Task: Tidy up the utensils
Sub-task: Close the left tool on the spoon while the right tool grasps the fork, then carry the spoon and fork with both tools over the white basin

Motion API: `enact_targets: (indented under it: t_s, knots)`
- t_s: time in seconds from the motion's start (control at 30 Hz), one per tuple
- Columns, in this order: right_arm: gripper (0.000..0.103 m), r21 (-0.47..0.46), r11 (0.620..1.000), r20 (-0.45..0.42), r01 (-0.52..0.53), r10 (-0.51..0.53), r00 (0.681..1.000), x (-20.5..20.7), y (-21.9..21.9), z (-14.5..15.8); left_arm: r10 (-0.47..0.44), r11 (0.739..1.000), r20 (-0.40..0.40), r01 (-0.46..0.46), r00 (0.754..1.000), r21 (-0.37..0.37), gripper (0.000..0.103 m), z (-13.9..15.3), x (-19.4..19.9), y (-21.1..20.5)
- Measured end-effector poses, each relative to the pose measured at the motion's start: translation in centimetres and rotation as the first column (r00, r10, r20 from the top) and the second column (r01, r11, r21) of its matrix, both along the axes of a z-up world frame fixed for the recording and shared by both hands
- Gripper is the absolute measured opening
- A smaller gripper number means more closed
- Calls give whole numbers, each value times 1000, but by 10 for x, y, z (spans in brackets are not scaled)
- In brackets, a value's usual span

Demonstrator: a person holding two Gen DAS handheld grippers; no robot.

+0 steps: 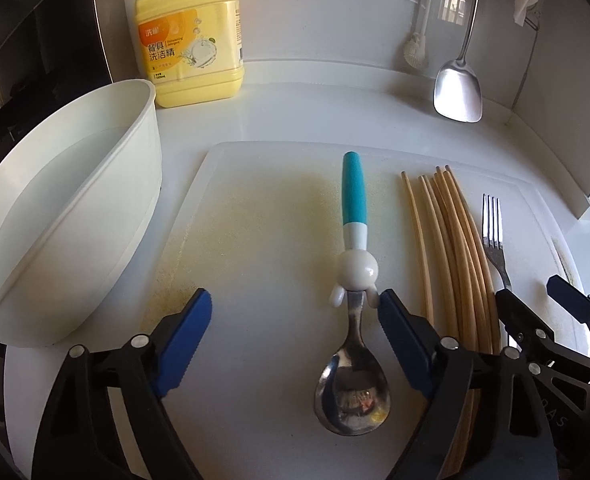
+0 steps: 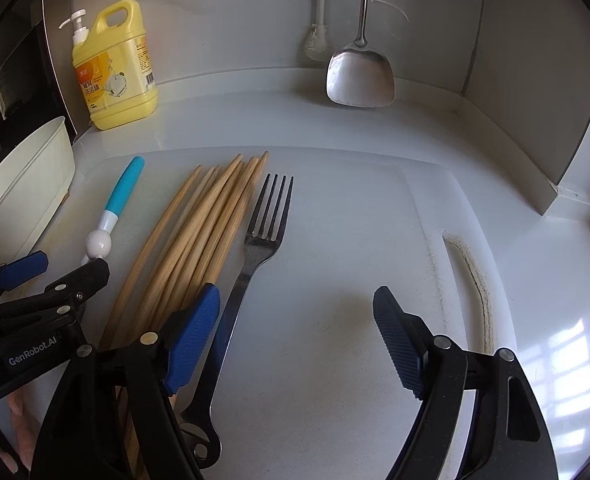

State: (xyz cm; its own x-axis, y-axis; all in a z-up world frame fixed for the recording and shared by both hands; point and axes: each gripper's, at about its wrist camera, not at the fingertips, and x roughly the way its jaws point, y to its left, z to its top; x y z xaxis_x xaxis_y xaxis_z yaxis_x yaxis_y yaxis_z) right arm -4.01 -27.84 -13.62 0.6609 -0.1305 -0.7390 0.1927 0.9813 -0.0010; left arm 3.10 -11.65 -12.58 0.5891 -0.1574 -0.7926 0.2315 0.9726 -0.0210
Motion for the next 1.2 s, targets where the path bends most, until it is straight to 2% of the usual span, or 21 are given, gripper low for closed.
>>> enact_targets:
  t_s: [0.03, 0.07, 0.13, 0.2, 0.23, 0.27, 0.3, 0.33, 0.43, 0.6, 0.77, 1.2]
  knots:
    - [62, -3, 1000, 2, -10, 10, 1000, 0, 3, 1, -8, 1000, 5, 8, 1000, -1, 72, 1, -2, -1]
    - [59, -8, 1000, 4, -21, 21, 1000, -1, 5, 1, -17, 1000, 8, 17, 1000, -3, 65, 2, -3, -2]
    - [46, -17, 999, 7, -45, 46, 999, -1, 11, 3, -32, 999, 14, 32, 999, -6, 52, 3, -4, -5]
    - [36, -18, 998, 7, -66, 66, 998, 0, 14, 4, -48, 999, 15, 48, 999, -11, 30, 5, -5, -8]
    - [31, -16, 997, 6, -77, 77, 997, 1, 15, 4, -53, 998, 14, 54, 998, -12, 24, 5, -5, -9]
    - [28, -18, 996, 6, -86, 86, 996, 1, 17, 4, -53, 999, 13, 53, 999, -11, 25, 6, -5, -9]
    - [18, -19, 995, 9, -95, 95, 995, 0, 19, 4, -55, 998, 12, 55, 998, -15, 25, 6, -5, -8]
    - [13, -19, 995, 10, -102, 103, 995, 0, 20, 4, -58, 998, 14, 58, 998, -16, 25, 6, -5, -8]
    - [12, -19, 994, 19, -104, 105, 994, -2, 21, 4, -62, 998, 11, 63, 998, -24, 24, 6, -6, -6]
    - [7, 76, 993, 42, -88, 85, 995, -6, 7, 5, -67, 995, -8, 66, 998, -69, 24, 7, -7, 4]
    - [7, 117, 989, 56, -90, 83, 995, -12, 3, 8, -70, 994, -25, 68, 997, -90, 24, 9, -10, 9]
    - [7, 116, 989, 85, -90, 81, 993, -20, 0, 22, -75, 990, -5, 74, 997, -117, 24, 26, -18, 14]
